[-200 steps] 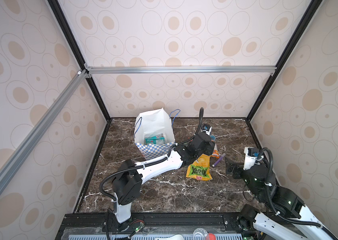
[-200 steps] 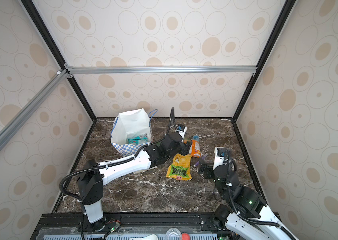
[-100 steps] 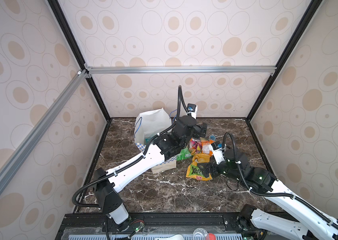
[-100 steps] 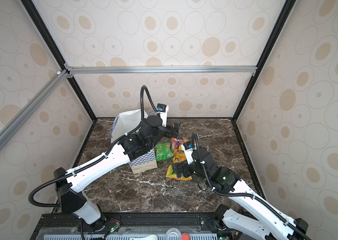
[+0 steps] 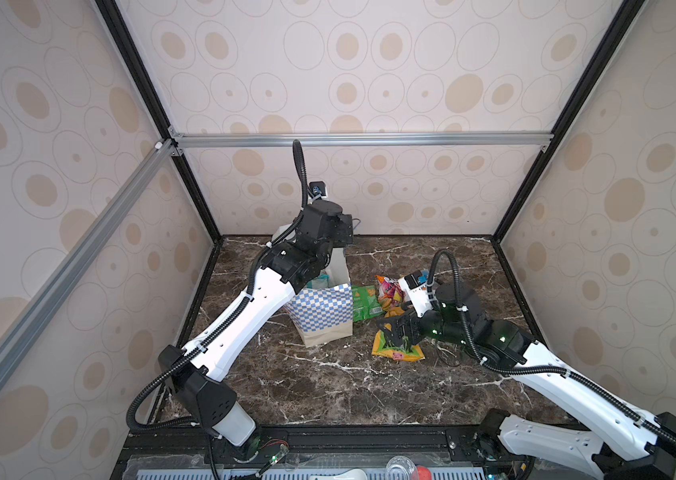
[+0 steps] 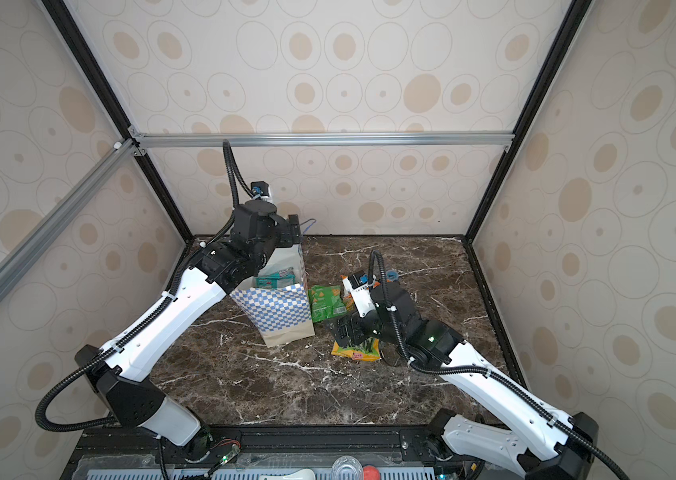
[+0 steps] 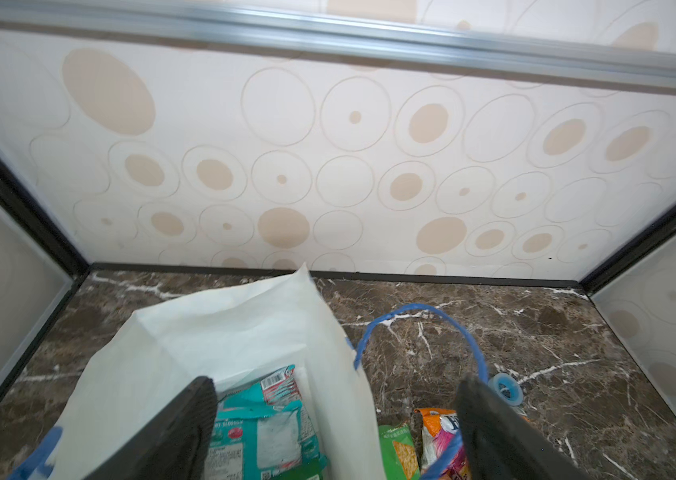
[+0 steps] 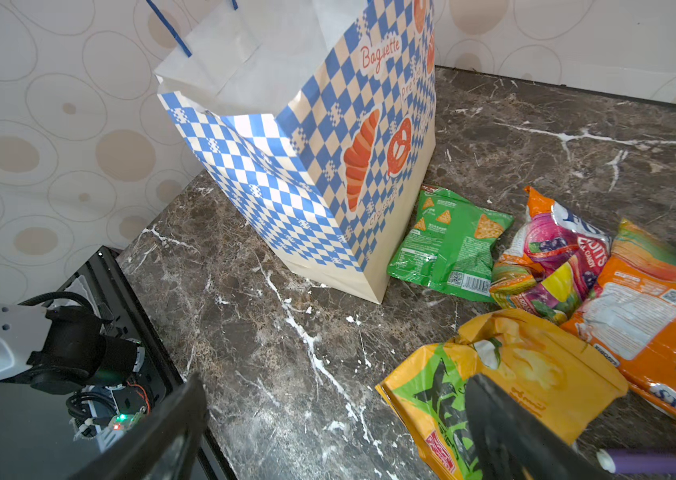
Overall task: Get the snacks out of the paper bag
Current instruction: 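Move the left gripper back over the bag while the right gripper returns near the packets, then lower the left gripper into the bag toward the teal MINT BLOSSOM packets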
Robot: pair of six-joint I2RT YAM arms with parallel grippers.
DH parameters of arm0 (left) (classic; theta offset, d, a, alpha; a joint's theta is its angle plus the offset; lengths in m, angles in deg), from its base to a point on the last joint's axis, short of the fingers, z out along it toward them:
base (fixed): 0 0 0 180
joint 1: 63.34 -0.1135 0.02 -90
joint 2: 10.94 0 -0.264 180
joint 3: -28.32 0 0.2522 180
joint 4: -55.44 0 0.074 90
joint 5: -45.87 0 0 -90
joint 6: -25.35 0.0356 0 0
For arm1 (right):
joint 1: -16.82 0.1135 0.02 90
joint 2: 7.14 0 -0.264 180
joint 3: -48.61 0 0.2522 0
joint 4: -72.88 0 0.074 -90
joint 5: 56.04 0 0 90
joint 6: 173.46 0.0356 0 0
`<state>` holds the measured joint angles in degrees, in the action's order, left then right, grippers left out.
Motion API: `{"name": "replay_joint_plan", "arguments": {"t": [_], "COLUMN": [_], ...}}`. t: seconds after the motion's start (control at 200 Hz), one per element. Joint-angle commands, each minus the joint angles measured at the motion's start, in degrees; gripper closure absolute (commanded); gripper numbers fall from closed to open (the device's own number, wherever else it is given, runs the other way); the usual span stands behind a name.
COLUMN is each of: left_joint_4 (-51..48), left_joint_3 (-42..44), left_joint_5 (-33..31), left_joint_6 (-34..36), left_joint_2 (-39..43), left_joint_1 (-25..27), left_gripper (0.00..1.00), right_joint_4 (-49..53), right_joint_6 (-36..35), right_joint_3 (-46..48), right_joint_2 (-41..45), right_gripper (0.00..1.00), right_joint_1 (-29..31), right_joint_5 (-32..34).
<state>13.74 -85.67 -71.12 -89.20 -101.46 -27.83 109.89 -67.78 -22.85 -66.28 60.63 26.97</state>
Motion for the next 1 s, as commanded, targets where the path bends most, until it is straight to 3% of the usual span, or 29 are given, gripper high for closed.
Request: {"name": "replay_joint_plan", "arguments": {"t": [0.0, 0.22, 0.995], "left_joint_4": [-4.72, -4.09, -1.18], "left_joint_3": [2.16, 7.15, 15.19], "left_joint_5": [-2.11, 4.07, 16.35], "left_joint_6": [-3.83, -5.38, -5.14], "left_joint_2": [0.17, -2.72, -15.29], "left_joint_1": [-2.22, -5.85, -11.73], "left_gripper": [0.2, 0.29, 0.33], "right_joint_4": [-0.92, 0.28, 0.82], "right_joint_6": [0.32, 0.91, 1.25], "right_joint_3": [-2.39, -2.63, -2.07], "right_joint_2": [-0.87, -0.99, -0.02], "right_gripper": [0.0, 0.0, 0.0], "right_joint_1": [0.31, 0.39, 0.38], "right_joint_5": [-1.02, -0.54, 1.01]}}
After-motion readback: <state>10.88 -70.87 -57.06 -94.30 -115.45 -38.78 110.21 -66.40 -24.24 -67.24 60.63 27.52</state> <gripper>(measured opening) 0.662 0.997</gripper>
